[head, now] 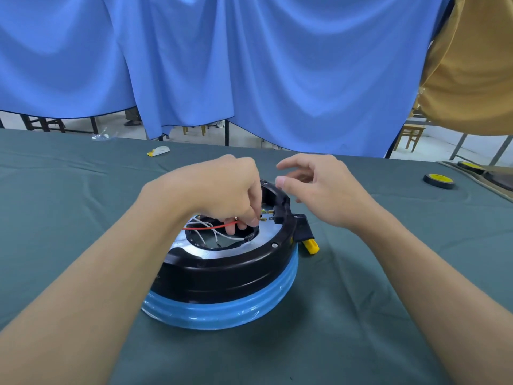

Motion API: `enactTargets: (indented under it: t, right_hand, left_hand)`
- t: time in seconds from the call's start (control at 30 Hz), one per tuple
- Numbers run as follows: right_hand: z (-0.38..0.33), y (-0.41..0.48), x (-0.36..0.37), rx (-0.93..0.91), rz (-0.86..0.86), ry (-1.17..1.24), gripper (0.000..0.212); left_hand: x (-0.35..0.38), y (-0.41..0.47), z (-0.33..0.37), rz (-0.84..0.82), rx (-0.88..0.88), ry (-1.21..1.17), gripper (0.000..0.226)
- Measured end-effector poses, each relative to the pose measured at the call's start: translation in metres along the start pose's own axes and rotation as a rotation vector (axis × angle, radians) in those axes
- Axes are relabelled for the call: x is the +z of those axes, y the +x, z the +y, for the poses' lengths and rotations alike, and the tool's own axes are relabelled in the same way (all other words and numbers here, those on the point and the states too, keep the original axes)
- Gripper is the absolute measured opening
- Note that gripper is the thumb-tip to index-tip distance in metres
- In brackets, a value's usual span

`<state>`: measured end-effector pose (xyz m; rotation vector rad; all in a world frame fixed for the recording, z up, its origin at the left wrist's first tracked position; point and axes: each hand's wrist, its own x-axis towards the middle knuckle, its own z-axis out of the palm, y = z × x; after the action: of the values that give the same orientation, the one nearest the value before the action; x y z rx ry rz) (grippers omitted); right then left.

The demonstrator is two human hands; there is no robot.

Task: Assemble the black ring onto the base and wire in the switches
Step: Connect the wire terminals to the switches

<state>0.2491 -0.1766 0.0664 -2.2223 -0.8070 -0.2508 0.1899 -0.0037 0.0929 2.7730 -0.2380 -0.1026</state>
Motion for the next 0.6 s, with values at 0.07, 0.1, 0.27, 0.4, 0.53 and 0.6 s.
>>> enactTargets:
  t: [0.07,0.1,0.27,0.4,0.53,0.6]
  right_hand:
    - [0.002,0.000,0.003,0.003,0.025,-0.029,0.024]
    - [0.002,0.001,0.005,0.007,0.028,-0.045,0.025]
    - [0.007,0.000,0.016,0.039,0.026,-0.059,0.030]
    - [0.010,0.000,0.024,0.043,-0.002,-0.066,0.032]
    - [0.012,0.000,0.028,0.060,-0.007,-0.026,0.029]
    - [0.012,0.000,0.028,0.066,-0.014,-0.009,0.027]
  left_hand:
    - [0.004,0.002,0.001,-0.012,-0.015,0.010,0.015]
    - [0.006,0.003,0.002,-0.013,-0.020,0.014,0.015]
    - [0.011,0.006,0.003,0.030,-0.014,0.073,0.022]
    - [0.011,0.008,0.002,0.059,-0.006,0.060,0.026]
    - [0.011,0.008,0.003,0.066,0.007,0.034,0.025]
    - [0.011,0.008,0.004,0.073,0.022,0.036,0.020]
